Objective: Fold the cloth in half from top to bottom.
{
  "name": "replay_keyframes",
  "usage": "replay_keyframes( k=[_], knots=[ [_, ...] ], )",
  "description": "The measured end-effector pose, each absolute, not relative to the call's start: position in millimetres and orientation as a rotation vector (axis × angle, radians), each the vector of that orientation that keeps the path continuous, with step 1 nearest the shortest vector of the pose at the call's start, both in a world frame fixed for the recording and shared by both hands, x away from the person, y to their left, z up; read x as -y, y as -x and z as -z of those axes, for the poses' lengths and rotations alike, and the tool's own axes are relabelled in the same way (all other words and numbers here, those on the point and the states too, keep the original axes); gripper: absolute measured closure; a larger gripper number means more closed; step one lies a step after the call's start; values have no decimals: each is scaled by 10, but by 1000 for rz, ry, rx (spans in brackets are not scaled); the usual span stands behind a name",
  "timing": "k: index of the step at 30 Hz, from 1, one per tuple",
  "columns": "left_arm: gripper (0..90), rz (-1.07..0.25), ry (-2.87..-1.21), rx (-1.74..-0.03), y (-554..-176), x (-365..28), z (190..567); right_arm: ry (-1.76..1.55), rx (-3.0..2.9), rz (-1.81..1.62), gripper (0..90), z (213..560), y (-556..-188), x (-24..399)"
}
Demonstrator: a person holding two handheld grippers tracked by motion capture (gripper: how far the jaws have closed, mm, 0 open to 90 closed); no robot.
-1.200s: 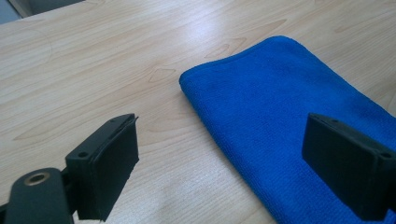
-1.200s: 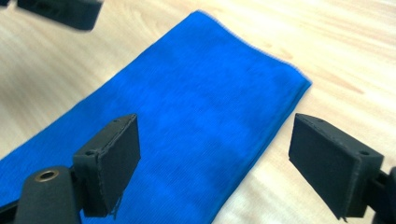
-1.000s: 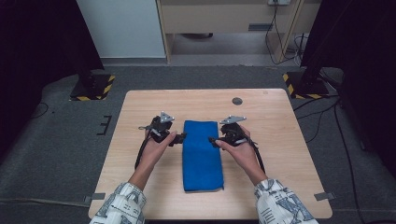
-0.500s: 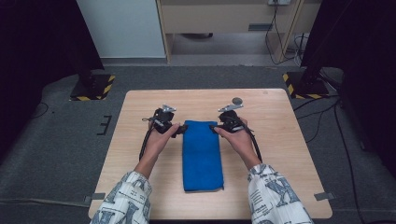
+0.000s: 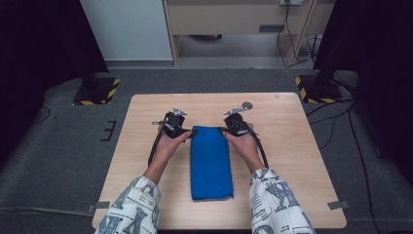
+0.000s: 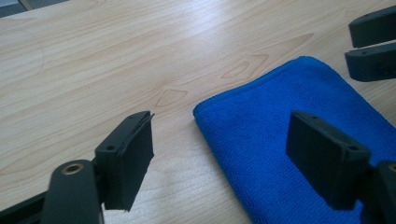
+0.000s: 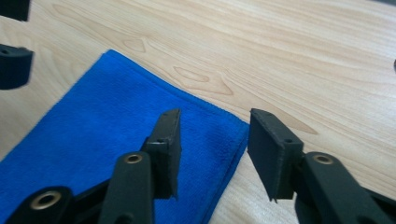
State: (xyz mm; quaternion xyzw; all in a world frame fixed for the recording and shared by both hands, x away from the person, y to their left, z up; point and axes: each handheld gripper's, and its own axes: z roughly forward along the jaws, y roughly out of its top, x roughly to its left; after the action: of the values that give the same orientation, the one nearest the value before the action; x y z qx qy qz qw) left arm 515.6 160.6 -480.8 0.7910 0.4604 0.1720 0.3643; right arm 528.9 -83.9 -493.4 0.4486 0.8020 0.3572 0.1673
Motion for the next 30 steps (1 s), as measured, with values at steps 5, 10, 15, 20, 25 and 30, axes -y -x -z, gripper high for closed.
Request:
replay_keyframes(
  k=[5,10,15,20,25,30],
  knots=[
    [292,-433,-2042,-1188,-5204,-1596,4880,-1279,-2293,-979,574,5034,-5388,805],
    [276,-422,-2068,-1198,-5250,-1572,4992,-1325,-2279,-1007,503,5091,-5443,804],
    [256,-423,-2046,-1205,-5287,-1560,5054,-1333,-2279,-989,452,5147,-5493,819],
    [258,-413,-2033,-1202,-5320,-1533,5116,-1350,-2292,-978,428,5176,-5541,844],
    [244,-401,-2053,-1203,-5347,-1508,5196,-1352,-2295,-943,406,5211,-5580,865],
    [237,-400,-2049,-1210,-5371,-1516,5236,-1348,-2298,-934,405,5241,-5591,857]
  ],
)
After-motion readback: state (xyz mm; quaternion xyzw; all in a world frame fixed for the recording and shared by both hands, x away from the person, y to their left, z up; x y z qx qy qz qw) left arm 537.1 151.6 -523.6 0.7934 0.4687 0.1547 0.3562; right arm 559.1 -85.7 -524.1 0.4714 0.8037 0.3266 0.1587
